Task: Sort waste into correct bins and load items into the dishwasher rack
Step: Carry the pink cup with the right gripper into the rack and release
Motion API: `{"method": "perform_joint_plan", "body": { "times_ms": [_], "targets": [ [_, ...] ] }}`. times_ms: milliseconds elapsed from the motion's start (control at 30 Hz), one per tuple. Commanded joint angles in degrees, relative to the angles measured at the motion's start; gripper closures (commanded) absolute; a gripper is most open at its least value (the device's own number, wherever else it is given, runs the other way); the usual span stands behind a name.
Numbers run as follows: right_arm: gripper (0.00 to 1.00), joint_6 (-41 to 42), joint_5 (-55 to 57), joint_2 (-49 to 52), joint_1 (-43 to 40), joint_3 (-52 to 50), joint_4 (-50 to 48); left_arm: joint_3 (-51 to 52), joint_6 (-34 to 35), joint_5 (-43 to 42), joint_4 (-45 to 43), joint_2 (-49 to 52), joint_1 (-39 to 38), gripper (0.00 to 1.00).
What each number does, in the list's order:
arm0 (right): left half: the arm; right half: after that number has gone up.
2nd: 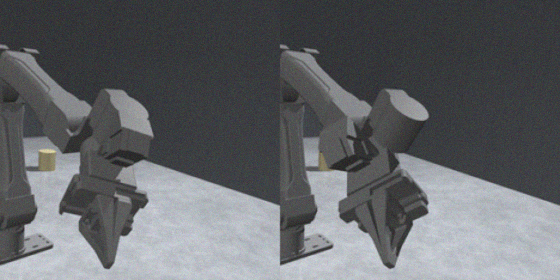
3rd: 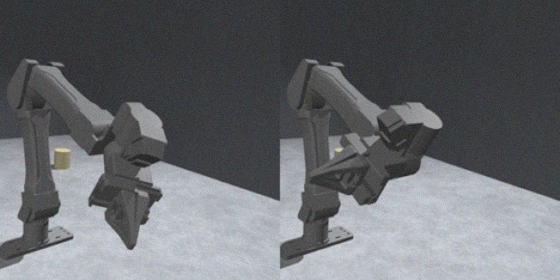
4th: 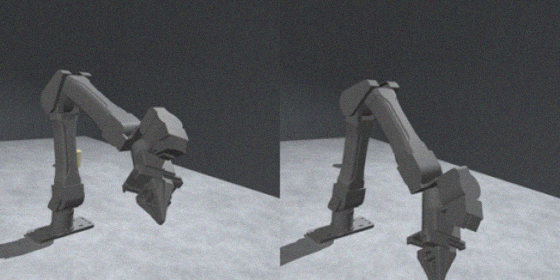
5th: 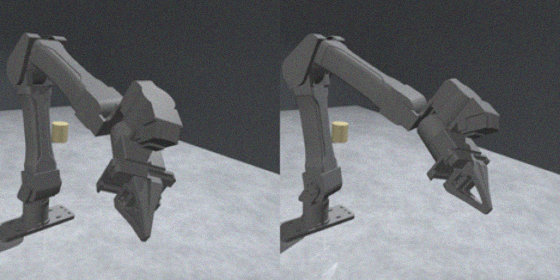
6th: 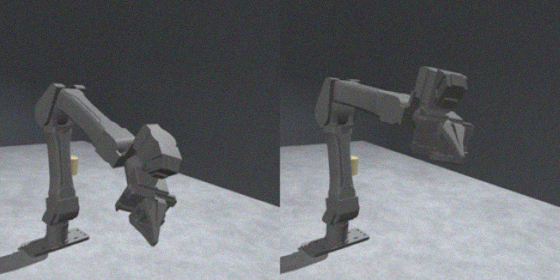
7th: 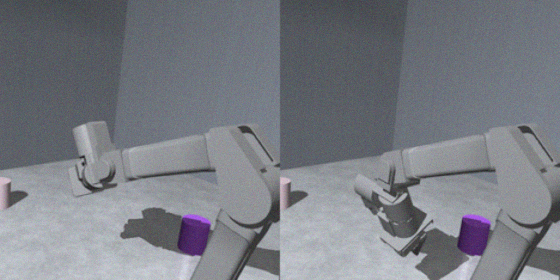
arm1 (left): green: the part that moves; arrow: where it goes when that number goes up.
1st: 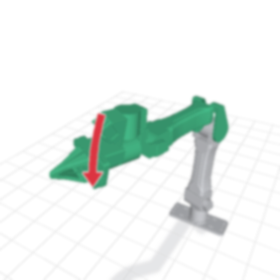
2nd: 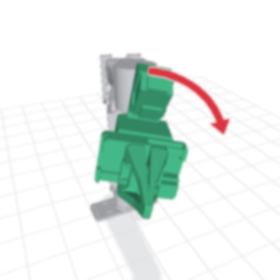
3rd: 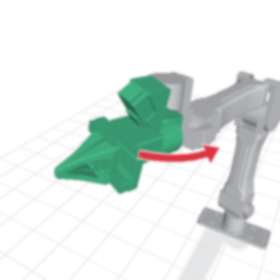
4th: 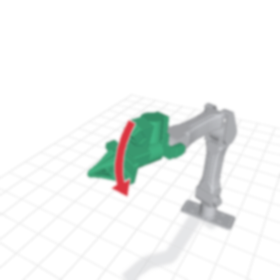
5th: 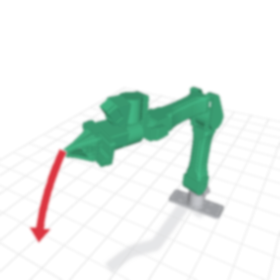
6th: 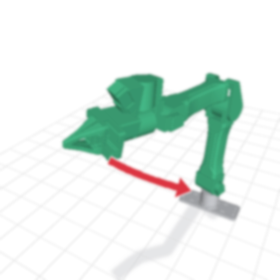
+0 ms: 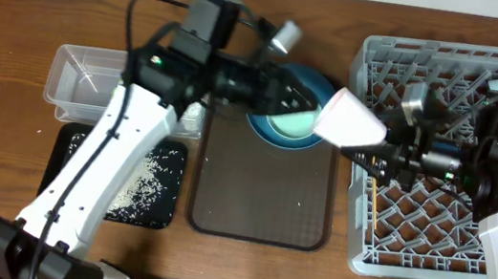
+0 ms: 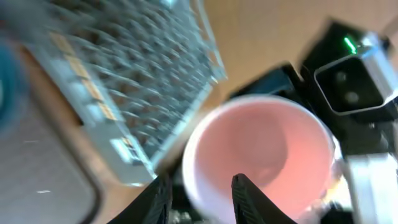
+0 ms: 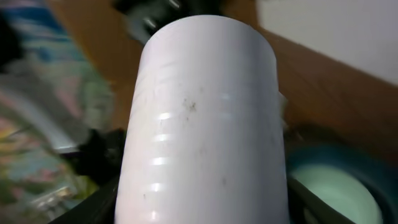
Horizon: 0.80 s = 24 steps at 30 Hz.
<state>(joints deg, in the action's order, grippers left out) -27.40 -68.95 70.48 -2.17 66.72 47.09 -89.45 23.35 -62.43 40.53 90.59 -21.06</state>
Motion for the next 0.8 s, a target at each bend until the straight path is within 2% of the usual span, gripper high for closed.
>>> {"method": "perform_joint_plan", "body": {
  "times_ms": [0, 133, 200, 300, 333, 533, 600, 767],
  "targets": [
    [0.59, 14.6, 20.2, -0.5, 0.9, 1.0, -0.6, 0.0, -0.4, 7.6, 1.8, -0.4, 3.4, 0.63],
    [0.60, 25.9, 42.6, -0.5, 0.9, 1.0, -0.8, 0.0, -0.9, 14.8, 7.0, -0.4, 5.3, 0.64],
    [0.62, 30.9, 52.3, -0.5, 0.9, 1.0, -0.7, 0.0, -1.1, 19.5, 9.5, -0.4, 5.3, 0.59],
    [0.67, 34.2, 60.2, -0.2, 0.9, 1.0, -0.7, 0.0, -1.1, 26.2, 13.2, -0.4, 5.0, 0.55],
    [0.67, 34.6, 61.7, 0.0, 0.9, 1.0, -0.8, 0.0, -1.1, 28.0, 14.2, -0.4, 5.0, 0.54],
    [0.69, 34.7, 63.2, 3.6, 0.9, 1.0, -2.0, 0.0, -1.1, 35.1, 19.1, -0.4, 5.0, 0.34],
    [0.70, 34.7, 63.2, 5.3, 0.9, 1.0, -2.5, 0.0, -1.1, 35.1, 19.7, -0.4, 5.0, 0.18],
    [0.70, 34.6, 62.9, 10.7, 0.9, 1.0, -5.0, 0.0, -1.1, 35.1, 19.7, -0.4, 5.0, 0.13]
  ]
}}
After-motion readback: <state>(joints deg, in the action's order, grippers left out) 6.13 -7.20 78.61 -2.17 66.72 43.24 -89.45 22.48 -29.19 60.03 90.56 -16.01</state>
